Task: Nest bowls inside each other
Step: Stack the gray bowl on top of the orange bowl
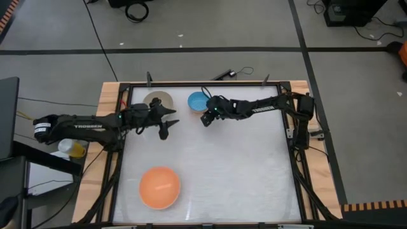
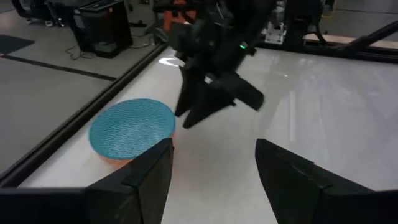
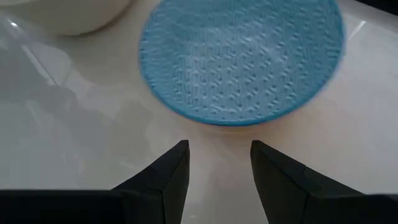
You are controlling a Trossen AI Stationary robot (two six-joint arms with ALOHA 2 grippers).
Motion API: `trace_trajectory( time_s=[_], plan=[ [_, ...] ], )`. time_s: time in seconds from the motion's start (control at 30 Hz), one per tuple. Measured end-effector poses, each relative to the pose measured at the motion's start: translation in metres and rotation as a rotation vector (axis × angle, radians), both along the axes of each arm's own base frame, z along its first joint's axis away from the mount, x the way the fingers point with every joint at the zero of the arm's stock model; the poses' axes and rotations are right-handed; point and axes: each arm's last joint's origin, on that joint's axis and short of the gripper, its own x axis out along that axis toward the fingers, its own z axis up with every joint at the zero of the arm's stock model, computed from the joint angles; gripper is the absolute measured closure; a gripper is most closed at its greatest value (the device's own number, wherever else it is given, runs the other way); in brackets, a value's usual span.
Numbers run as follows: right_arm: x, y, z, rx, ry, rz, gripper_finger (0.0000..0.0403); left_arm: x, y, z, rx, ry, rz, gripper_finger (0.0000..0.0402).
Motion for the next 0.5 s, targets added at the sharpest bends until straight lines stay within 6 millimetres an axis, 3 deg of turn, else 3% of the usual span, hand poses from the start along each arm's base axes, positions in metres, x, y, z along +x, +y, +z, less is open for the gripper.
trace_trajectory(
  time_s=[0.17,0.33,0.5],
  plan=[
    [-0.003,0.002,0.022,-0.02,-0.049,0.017,0.0225,0.0,0.002,-0.003,0.023,0.033,0.013,0.0169],
    [-0.008,0.016,0.047,-0.056,-0.083,0.07,0.0225,-0.007,0.02,-0.007,0.035,0.094,0.14,0.0169],
    [-0.01,0.034,0.048,-0.091,-0.011,0.08,0.0225,-0.021,0.038,-0.028,-0.063,0.287,0.261,0.0169]
  ],
)
